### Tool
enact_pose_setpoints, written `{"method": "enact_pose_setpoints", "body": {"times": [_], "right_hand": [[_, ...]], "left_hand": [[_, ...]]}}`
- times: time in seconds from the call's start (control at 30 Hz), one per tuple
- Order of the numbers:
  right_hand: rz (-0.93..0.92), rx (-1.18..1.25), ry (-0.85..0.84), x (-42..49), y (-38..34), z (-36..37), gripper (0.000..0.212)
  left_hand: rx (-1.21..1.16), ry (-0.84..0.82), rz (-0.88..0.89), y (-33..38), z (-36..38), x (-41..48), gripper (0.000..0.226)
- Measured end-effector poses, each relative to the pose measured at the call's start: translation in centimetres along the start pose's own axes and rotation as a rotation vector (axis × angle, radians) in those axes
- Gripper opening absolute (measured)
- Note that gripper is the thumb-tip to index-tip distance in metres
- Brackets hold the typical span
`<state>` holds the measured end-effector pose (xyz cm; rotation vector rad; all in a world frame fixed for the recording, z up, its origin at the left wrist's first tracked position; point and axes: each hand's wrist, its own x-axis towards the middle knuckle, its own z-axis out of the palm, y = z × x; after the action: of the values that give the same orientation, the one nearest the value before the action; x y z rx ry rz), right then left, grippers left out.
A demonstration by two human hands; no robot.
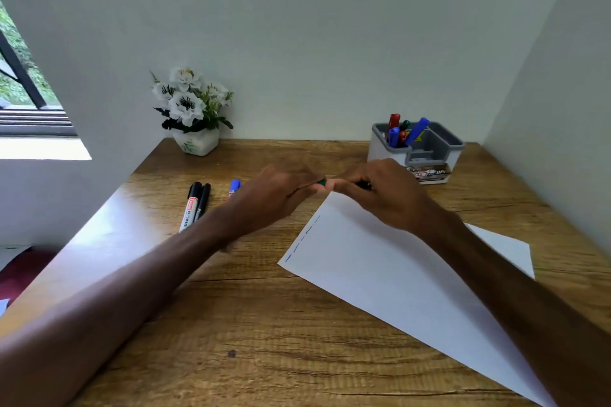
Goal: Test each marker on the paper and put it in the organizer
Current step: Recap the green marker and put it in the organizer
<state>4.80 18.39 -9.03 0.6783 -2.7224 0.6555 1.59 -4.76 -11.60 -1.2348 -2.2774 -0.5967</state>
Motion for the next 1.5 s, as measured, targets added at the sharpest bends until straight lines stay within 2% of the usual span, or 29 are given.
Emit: {"method": "enact_pose_setpoints", "body": {"times": [0.07,0.1,0.17,0.27,0.3,0.37,0.47,0.53,0.7,0.9,1.13,1.23,1.37,1.5], "right_hand": [[0.099,-0.040,-0.027,0.0,0.6,-0.1,0.039],[0.164,0.018,-0.023,0.0,0.8,-0.2,0.034],[0.294,0.357,0.048,0.1,0.9,-0.3,0.021],[0.423,1.062,0.112,0.2,0.4,-0.7,0.029],[0.418,1.210,0.089,0.2,0.3,-0.8,0.030],[0.371,1.325,0.009,0.0,0.3,-0.5,0.031],[0.327,1.228,-0.062,-0.5,0.2,0.7,0.029],[0.319,1.124,-0.050,-0.8,0.0,1.5,0.025],[0.320,0.961,0.033,-0.9,-0.4,2.4,0.021],[0.453,0.981,-0.018,-1.0,-0.9,2.5,0.023],[0.348,0.910,-0.016,-1.3,-1.0,3.0,0.020],[0.285,0.754,0.068,-0.7,-1.1,3.7,0.007],[0.192,0.602,0.137,-0.7,-1.1,4.2,0.015],[0.176,0.565,0.147,-0.8,-1.3,4.2,0.019]], "left_hand": [[0.005,0.001,-0.098,-0.2,-0.1,0.0,0.024],[-0.002,0.000,-0.174,-0.4,-0.1,0.0,0.026],[-0.048,0.026,-0.308,-1.0,-0.1,-0.2,0.030],[-0.145,0.058,-0.360,-0.6,-0.2,-0.5,0.029],[-0.175,0.034,-0.380,-0.1,-0.3,-0.4,0.030],[-0.226,-0.094,-0.446,0.8,-0.4,-0.2,0.030],[-0.196,-0.383,-0.506,0.8,-0.1,-0.1,0.032],[-0.149,-0.479,-0.504,0.3,0.3,-0.4,0.041],[-0.177,-0.483,-0.528,-0.3,0.6,-0.1,0.044],[-0.296,-0.489,-0.596,-0.7,-0.1,-0.2,0.059],[-0.288,-0.472,-0.618,-0.5,0.1,0.0,0.060],[-0.285,-0.466,-0.620,-0.4,0.0,0.0,0.062],[-0.263,-0.476,-0.615,-0.3,-0.1,0.1,0.063],[-0.261,-0.474,-0.614,-0.2,-0.1,0.0,0.061]]}}
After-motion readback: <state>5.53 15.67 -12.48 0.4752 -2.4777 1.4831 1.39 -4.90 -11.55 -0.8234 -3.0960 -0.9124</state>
